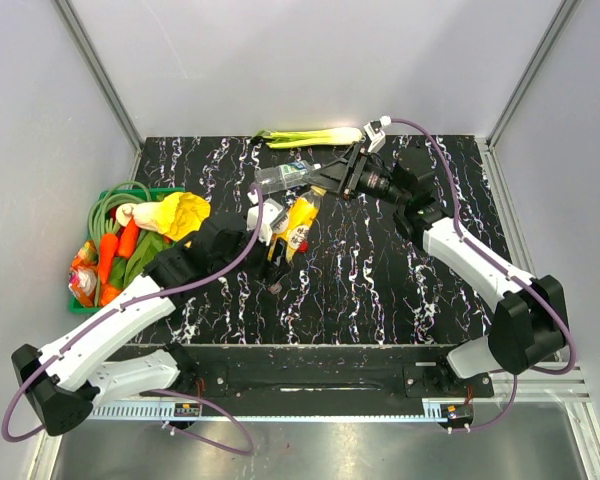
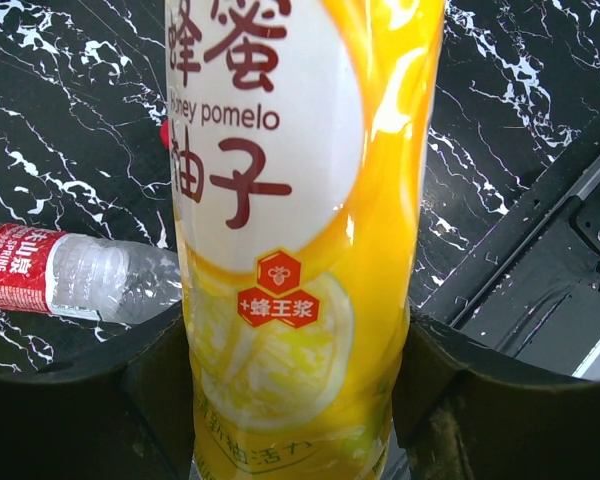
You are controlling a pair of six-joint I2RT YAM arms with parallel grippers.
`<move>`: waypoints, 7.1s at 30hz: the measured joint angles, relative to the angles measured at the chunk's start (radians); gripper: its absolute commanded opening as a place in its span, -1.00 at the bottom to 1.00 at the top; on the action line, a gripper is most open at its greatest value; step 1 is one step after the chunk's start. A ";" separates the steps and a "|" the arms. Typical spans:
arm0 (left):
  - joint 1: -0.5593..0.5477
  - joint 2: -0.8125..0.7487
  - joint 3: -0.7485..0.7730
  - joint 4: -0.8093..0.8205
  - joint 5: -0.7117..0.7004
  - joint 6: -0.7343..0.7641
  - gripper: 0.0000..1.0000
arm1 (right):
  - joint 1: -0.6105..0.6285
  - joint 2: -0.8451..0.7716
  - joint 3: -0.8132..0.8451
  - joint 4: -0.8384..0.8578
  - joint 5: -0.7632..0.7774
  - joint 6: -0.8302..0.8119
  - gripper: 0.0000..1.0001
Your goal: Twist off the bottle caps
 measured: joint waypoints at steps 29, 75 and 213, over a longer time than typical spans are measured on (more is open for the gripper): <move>-0.027 0.087 0.025 -0.002 -0.073 -0.067 -0.13 | -0.010 0.041 -0.002 -0.016 0.032 -0.047 -1.00; 0.175 -0.071 -0.344 0.764 0.750 -0.489 -0.14 | -0.009 -0.011 0.075 0.155 -0.276 -0.046 -1.00; 0.198 -0.120 -0.290 0.410 0.502 -0.319 -0.22 | -0.006 0.090 0.118 -0.020 -0.204 -0.117 -1.00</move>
